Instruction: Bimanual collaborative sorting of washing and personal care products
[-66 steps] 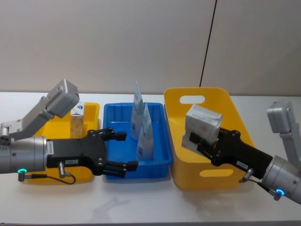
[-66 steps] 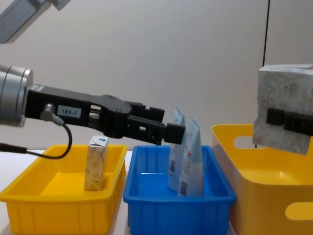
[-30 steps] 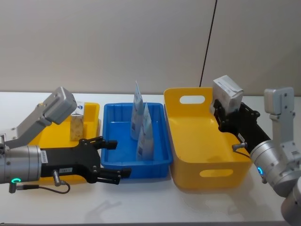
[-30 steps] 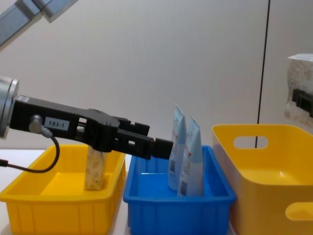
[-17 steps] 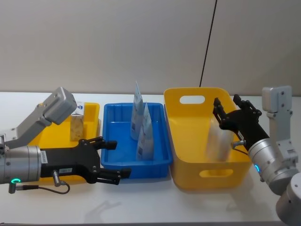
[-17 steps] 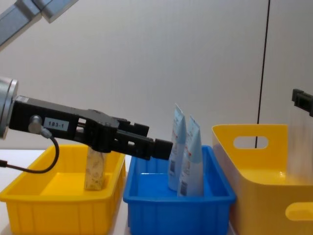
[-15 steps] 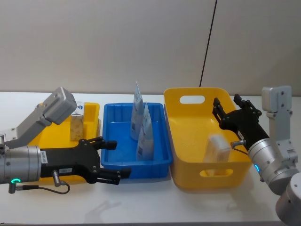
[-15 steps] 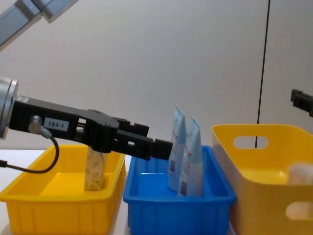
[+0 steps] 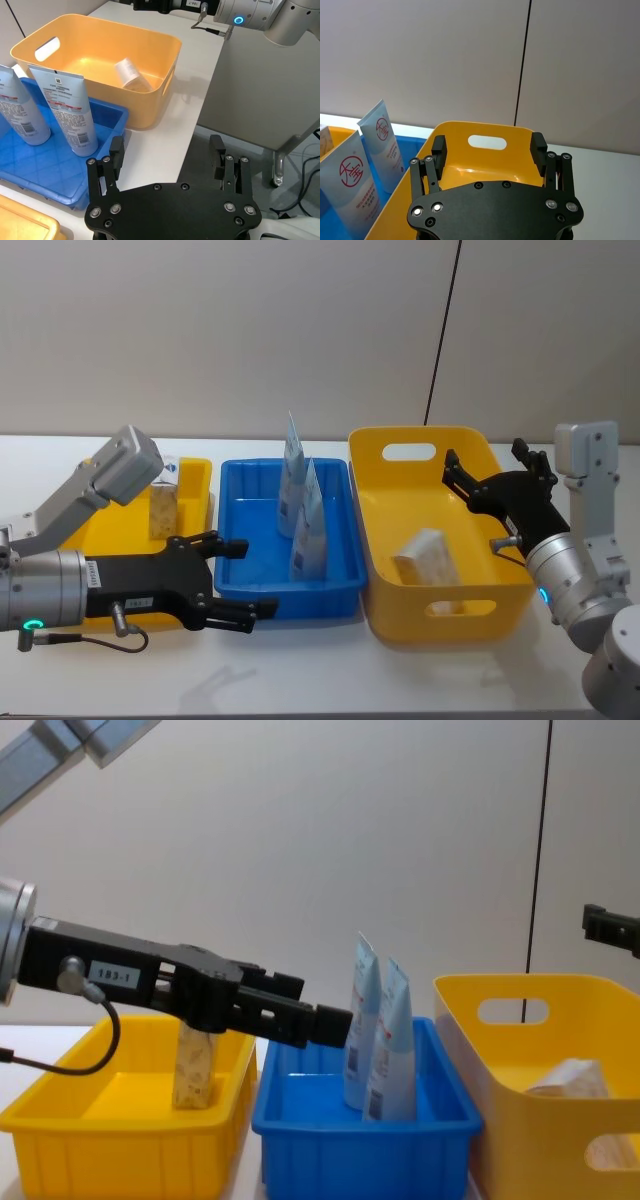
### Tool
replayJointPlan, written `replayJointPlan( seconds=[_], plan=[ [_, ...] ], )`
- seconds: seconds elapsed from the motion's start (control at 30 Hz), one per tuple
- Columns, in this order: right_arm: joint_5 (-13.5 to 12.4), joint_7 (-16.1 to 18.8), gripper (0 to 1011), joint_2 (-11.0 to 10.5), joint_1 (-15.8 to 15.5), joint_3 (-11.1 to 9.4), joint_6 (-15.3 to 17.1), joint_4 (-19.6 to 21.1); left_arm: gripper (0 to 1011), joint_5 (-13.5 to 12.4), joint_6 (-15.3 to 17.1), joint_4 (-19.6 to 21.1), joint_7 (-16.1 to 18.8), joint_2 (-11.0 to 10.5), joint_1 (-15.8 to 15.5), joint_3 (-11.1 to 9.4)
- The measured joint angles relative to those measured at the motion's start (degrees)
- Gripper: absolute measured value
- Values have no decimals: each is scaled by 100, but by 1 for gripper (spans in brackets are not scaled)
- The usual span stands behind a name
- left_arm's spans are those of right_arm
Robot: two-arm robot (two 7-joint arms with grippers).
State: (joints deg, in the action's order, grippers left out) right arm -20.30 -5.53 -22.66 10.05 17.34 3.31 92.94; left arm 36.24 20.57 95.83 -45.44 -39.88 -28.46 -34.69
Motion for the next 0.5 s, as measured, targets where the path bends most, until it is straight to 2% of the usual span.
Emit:
replayJointPlan(
  seconds=[0.5],
  plan=[
    [24,-38,1003,15,7,0,10,-7,1002,-1,0,0,0,-1,0,0]
  ],
)
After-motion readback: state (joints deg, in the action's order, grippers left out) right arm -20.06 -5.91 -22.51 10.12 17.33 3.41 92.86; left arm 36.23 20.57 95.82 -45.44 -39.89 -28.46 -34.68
